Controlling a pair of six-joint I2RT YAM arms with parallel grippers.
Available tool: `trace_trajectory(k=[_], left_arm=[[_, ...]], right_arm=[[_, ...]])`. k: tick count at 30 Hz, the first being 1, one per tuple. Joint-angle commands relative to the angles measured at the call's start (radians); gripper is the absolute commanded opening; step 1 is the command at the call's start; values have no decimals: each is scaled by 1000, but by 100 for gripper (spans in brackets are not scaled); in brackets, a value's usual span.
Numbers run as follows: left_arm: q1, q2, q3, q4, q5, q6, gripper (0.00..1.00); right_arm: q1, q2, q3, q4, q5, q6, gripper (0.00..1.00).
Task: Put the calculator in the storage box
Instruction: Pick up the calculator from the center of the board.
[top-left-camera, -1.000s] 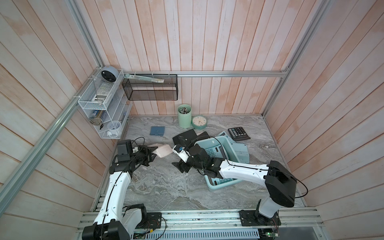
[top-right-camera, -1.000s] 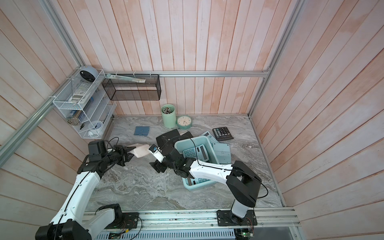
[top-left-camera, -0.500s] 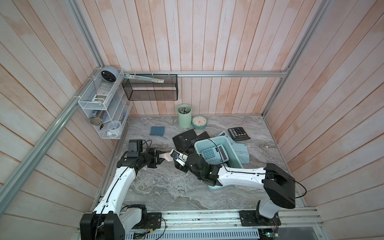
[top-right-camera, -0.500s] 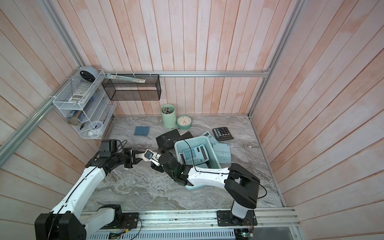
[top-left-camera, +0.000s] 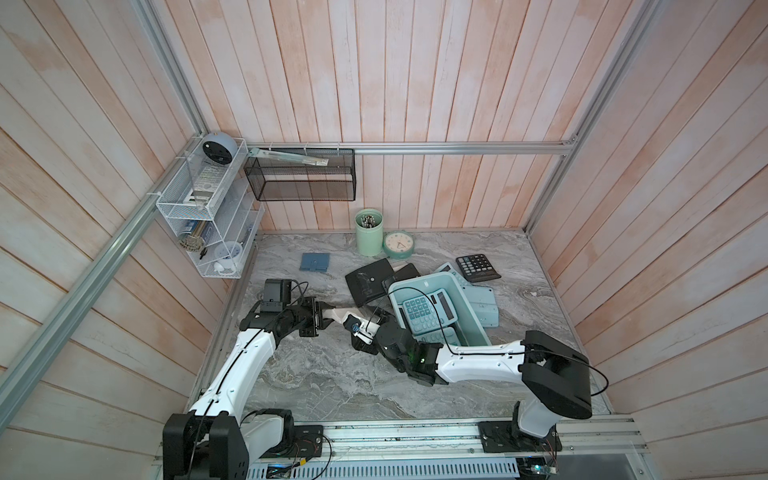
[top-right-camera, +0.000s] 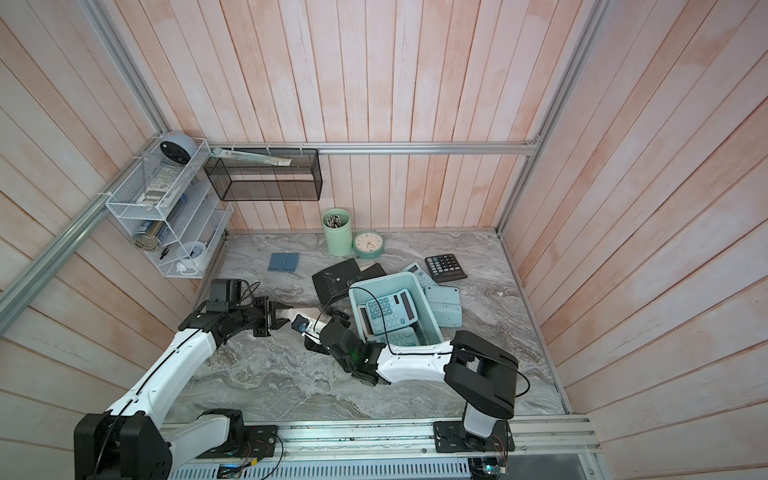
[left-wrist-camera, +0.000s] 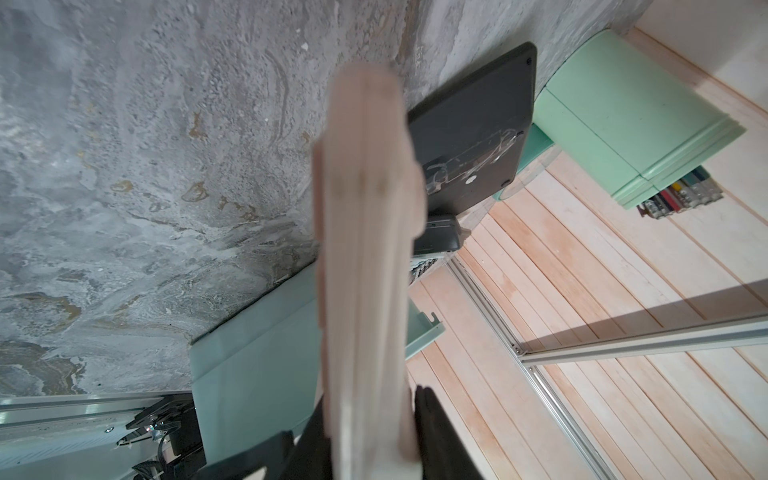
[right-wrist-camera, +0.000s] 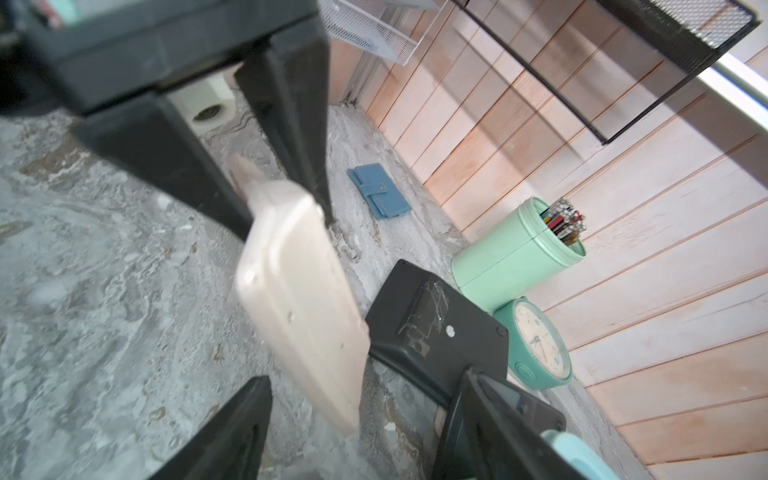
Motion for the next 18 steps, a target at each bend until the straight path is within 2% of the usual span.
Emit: trace_trajectory(k=[1,6,11,18], left_arm=[[-4,-1,6,34,9,-8,0],[-6,-10,9,15,13,-7,0],[-7,-37,-1,2,19,-12,0],[-7,-44,-18,5,33,-23,0]], right_arm=[[8,-11,-27,32,-23,30,79],[7,19,-15,68,1,28,77],[5,87,33,105,14,-2,72],[5,135,82,144,16,-24,53]])
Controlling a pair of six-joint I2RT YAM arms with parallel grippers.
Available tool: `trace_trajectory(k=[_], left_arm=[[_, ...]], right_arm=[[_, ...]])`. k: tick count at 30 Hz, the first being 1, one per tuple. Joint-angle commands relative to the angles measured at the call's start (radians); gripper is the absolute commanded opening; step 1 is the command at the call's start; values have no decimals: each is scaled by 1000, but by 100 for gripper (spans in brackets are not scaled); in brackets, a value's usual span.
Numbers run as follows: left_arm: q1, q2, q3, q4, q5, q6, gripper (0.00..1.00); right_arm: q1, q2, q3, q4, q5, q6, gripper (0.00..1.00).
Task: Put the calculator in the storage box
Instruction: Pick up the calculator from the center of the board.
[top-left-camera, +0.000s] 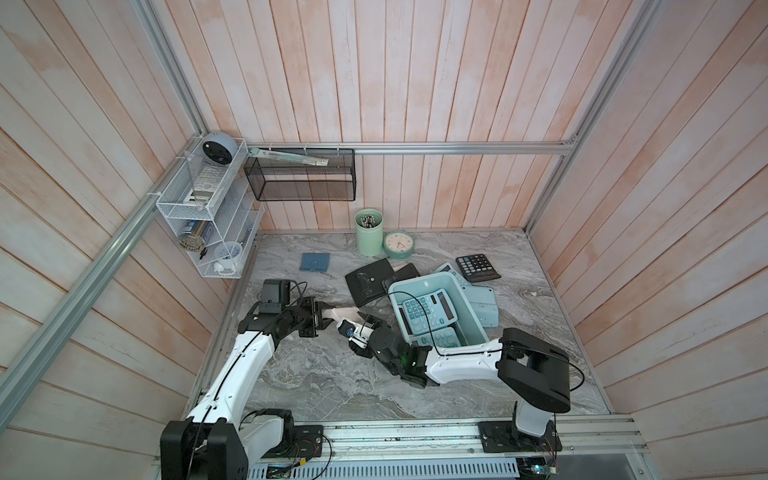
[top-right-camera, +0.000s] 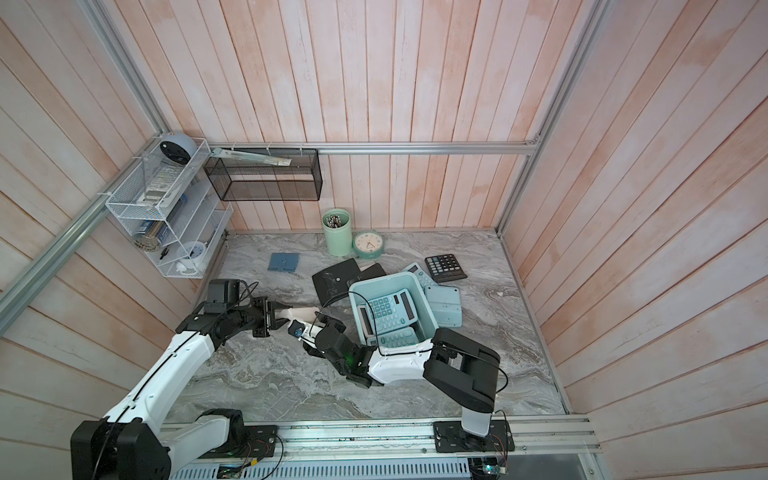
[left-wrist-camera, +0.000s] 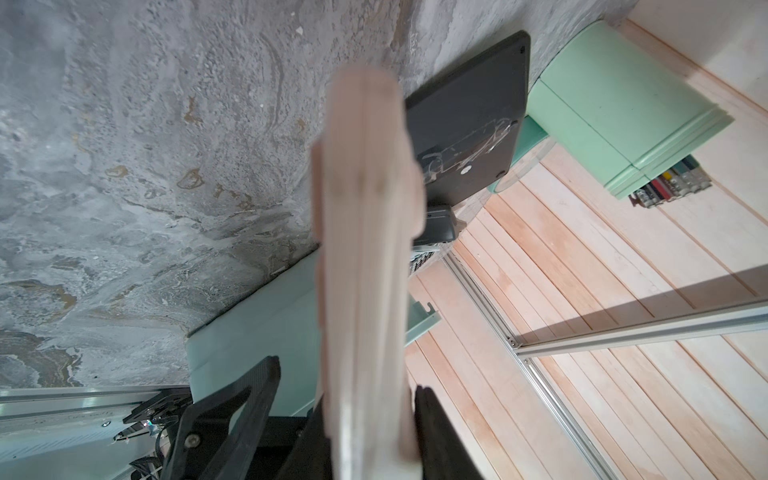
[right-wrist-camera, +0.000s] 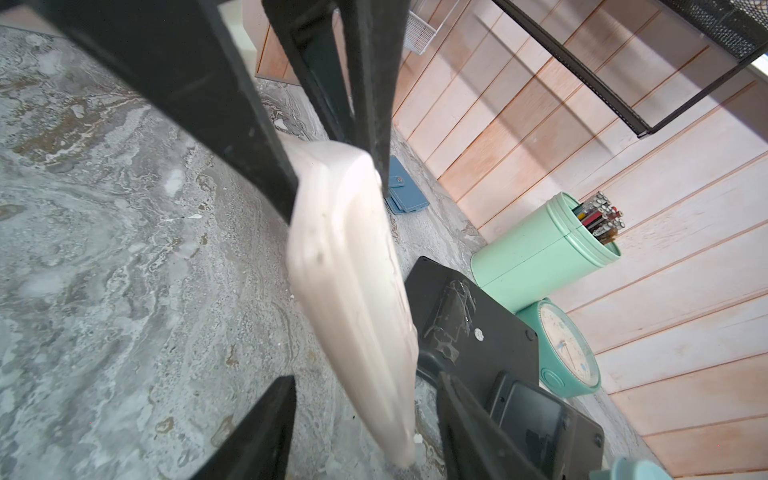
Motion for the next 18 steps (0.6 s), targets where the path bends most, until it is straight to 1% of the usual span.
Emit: trace_trajectory(k=[1,6,11,12,13,14,15,18], left_arm=[[-6,-13,-18,13,28,-12,0],[-6,-6,-26,21,29,-14,0],[-6,-9,-31,43,36,-21,0],[-6,-11,-30,50,35,-22,3],[-6,-14,-27,54,34,-20,9],[-6,-18,-26,64,32,-19,15],[-6,-22,-22,75,28,-14,24],[-5,-37,-2,75,4,16,60]], right_arm=[[1,17,44,52,11,-13,50],[6,6,51,42,7,-2,33],[10,-13,56,-13,4,21,10],[10,-17,59,-28,7,29,5],[11,-23,61,-43,14,39,2],[11,-29,63,-56,17,49,0],[11,-37,67,-74,26,62,0],[5,-68,97,-172,60,122,0]])
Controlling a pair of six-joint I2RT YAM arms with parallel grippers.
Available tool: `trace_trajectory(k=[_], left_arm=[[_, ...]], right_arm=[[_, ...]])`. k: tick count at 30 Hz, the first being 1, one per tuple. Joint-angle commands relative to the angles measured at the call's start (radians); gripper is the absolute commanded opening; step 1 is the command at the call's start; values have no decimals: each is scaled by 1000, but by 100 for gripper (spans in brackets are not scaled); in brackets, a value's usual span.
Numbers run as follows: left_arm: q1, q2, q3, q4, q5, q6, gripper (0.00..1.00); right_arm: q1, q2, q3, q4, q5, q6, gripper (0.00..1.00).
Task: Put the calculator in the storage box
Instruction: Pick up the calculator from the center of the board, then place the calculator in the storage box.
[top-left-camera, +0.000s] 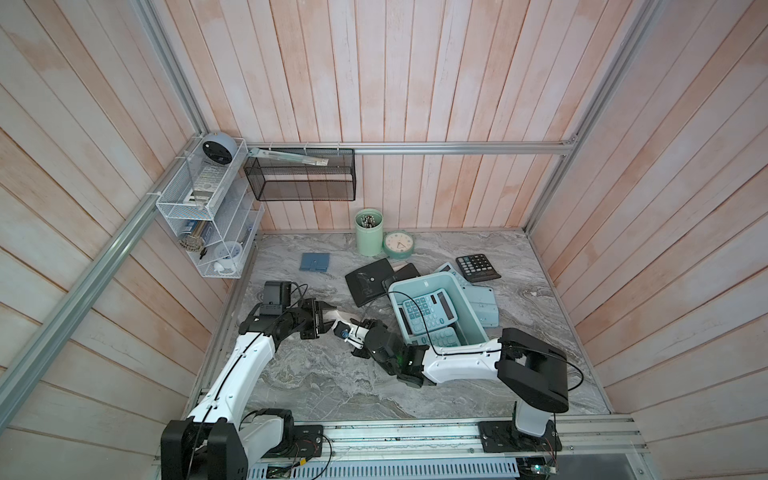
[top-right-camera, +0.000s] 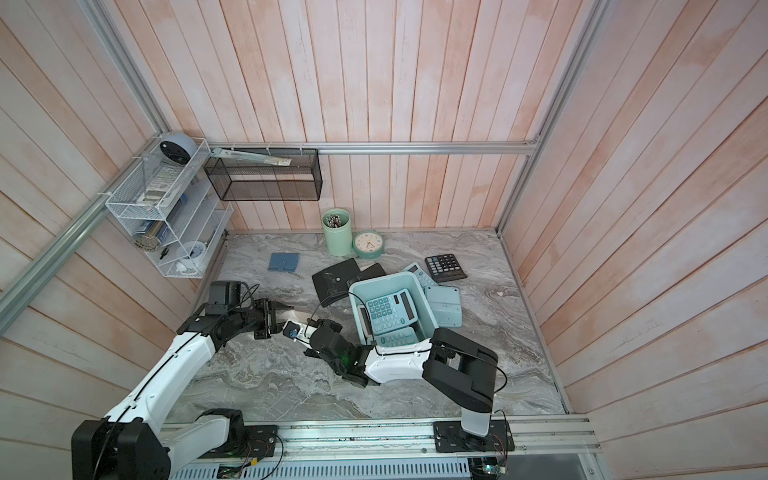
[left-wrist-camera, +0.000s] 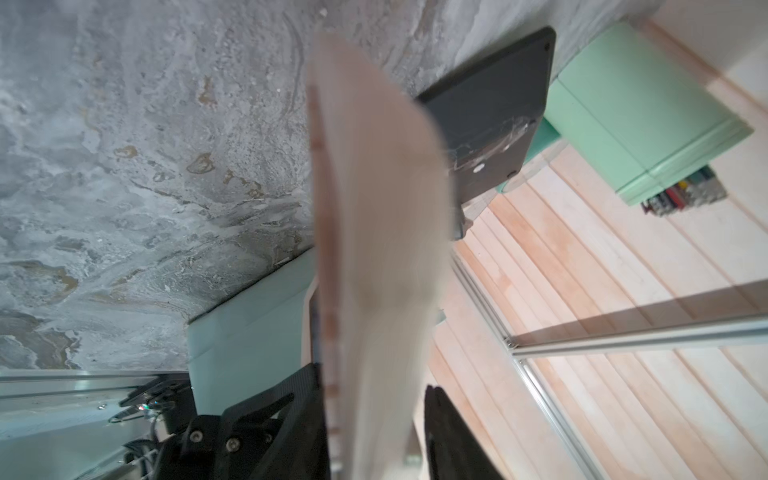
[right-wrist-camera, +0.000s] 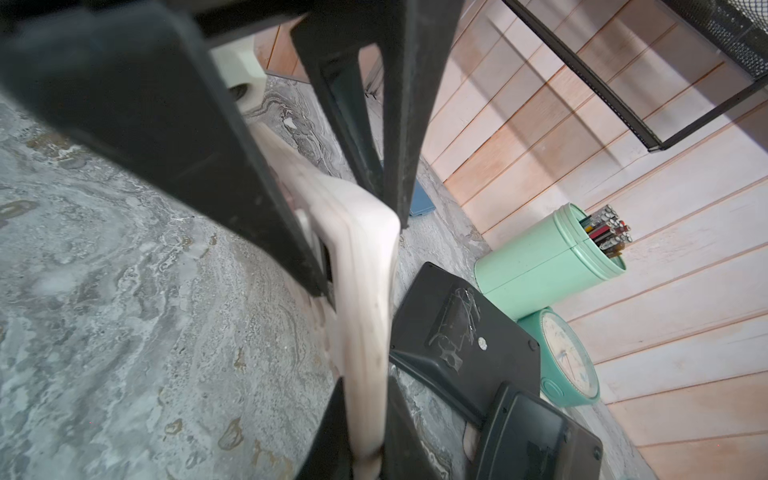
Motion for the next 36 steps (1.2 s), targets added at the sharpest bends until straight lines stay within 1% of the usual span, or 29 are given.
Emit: trace_trajectory(k=[1,3,4,8,13,15,16,20,22,26,28,31,33,36], left_arm=[[0,-33,31,33,-27,59,71],[1,-44,55,-5,-60,99,93],[3,-49,71,-24,-77,124,100],[7,-72,130,-77,-145,222,100],[7,-109,192,-144,-273,412,100],[6,-126,182,-132,-314,472,100],[5,-135,167,-112,-328,495,100],[-10,-152,77,23,-305,527,100],[-33,-152,36,88,-292,534,100],[-94,-152,-4,137,-312,573,100],[-129,-157,-17,162,-329,596,100],[-185,-154,-24,173,-366,632,100],[-214,-147,-26,175,-384,653,100],[-252,-133,-34,186,-399,664,100]], right_arm=[[-10,-74,65,-118,53,129,0],[-20,-104,95,-217,58,186,0],[-26,-120,114,-281,62,218,0],[-56,-198,188,-535,50,338,0],[-144,-323,290,-926,-87,519,0],[-187,-376,316,-1055,-132,581,0],[-216,-405,328,-1120,-174,610,0],[-338,-507,372,-1342,-313,689,0],[-397,-551,399,-1456,-343,712,0],[-538,-613,454,-1684,-408,737,0],[-620,-622,479,-1786,-462,724,0],[-712,-600,520,-1914,-538,690,0],[-743,-579,538,-1975,-570,666,0],[-757,-539,549,-2040,-584,637,0]])
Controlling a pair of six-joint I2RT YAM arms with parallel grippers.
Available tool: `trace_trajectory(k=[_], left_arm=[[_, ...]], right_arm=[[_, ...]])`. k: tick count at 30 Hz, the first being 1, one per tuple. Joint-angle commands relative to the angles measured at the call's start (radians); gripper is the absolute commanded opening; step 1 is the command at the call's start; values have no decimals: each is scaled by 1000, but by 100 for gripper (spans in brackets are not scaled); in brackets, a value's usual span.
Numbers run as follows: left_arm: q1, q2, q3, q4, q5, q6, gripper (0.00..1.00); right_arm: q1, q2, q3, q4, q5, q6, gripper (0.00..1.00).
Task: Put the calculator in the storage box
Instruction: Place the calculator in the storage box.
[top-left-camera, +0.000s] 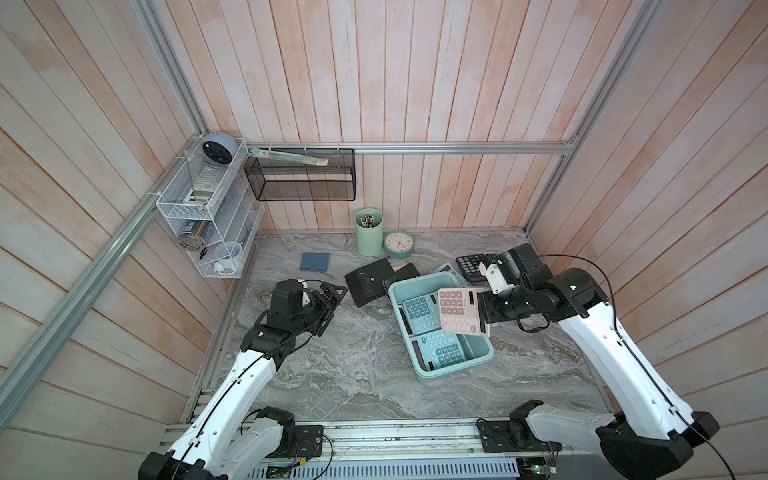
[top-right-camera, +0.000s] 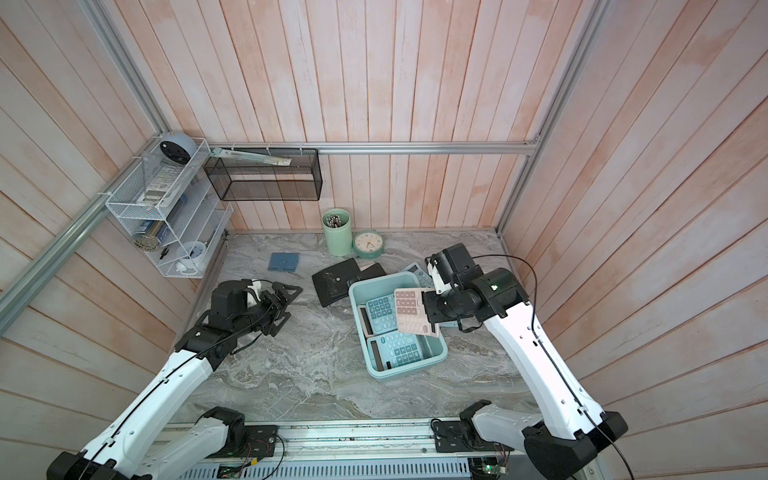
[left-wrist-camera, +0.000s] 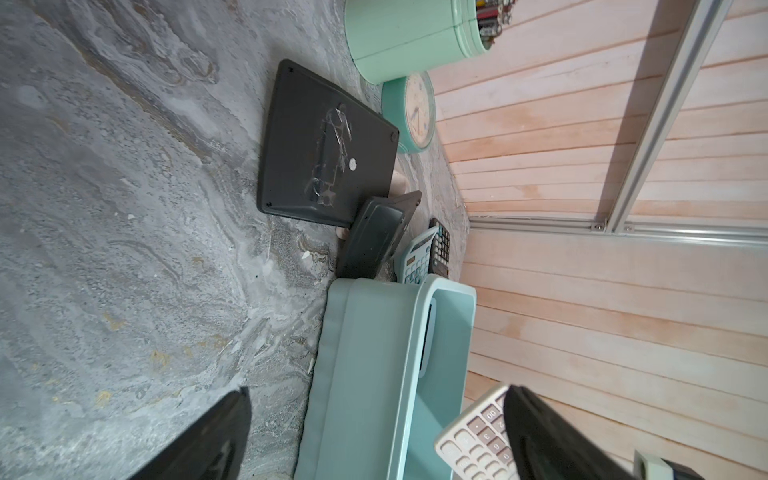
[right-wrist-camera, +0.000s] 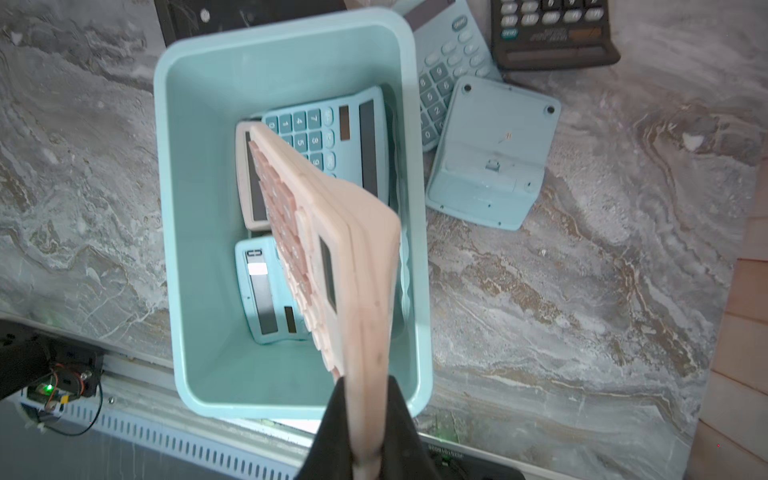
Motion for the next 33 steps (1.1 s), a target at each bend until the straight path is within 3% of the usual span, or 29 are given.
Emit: trace_trajectory(k=[1,14,20,23,29,33], left_arm=[[-30,18,-26,45,-46,52,100],[-73,68,-53,90,-53,53,100],[-77,72,-60,85,-69,51,100],[-77,87,-55,83,-65,56,100],[-79,108,-47,86,-65,59,100],[-80,111,-35,74,-66,62,100]], right_arm=[[-14,46,25,-151,-83,-42,0],[-18,302,-22,-137,-312,-139,0],[2,364,-80,-125,-269,-141,0],[2,363,-82,-127,-226,-133,5],[1,379,-66,-137,-129,-126,28],[-1,375,-44,-147,-78,-118,37]])
